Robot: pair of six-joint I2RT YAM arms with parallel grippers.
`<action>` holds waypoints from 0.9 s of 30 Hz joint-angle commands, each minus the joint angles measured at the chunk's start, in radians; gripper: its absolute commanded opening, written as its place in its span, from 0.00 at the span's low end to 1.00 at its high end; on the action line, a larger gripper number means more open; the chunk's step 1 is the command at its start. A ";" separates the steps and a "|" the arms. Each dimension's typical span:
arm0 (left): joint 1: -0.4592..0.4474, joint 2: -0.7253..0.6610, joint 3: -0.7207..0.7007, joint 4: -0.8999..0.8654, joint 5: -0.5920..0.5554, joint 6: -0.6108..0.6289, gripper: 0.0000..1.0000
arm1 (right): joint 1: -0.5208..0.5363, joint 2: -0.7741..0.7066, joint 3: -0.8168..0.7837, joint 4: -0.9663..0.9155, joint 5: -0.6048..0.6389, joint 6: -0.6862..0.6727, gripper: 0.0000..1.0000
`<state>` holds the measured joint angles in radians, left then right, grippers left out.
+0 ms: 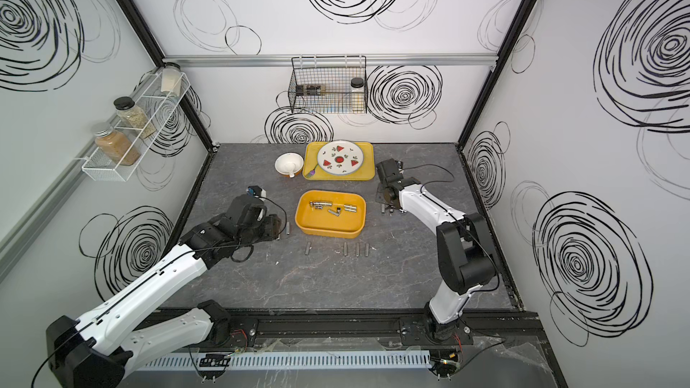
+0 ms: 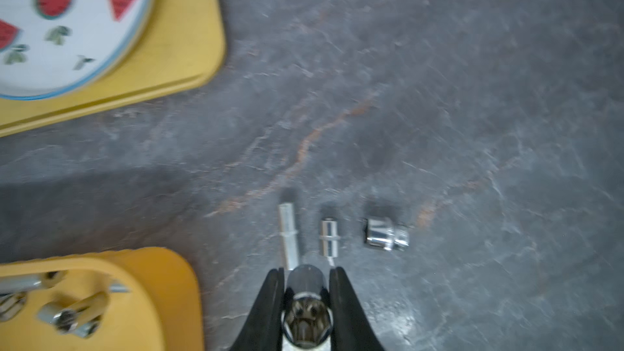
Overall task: Take out the socket from the storage box
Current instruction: Place the socket head at the center of the board.
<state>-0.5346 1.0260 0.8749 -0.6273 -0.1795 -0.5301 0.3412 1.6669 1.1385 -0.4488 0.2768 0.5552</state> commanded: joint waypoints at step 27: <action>-0.027 -0.003 -0.010 0.023 -0.010 0.007 0.60 | -0.202 0.074 -0.105 0.098 -0.032 0.055 0.22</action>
<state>-0.5564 1.0260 0.8749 -0.6273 -0.1810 -0.5304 0.1444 1.7321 1.0161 -0.3653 0.2569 0.5987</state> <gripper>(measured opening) 0.604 0.223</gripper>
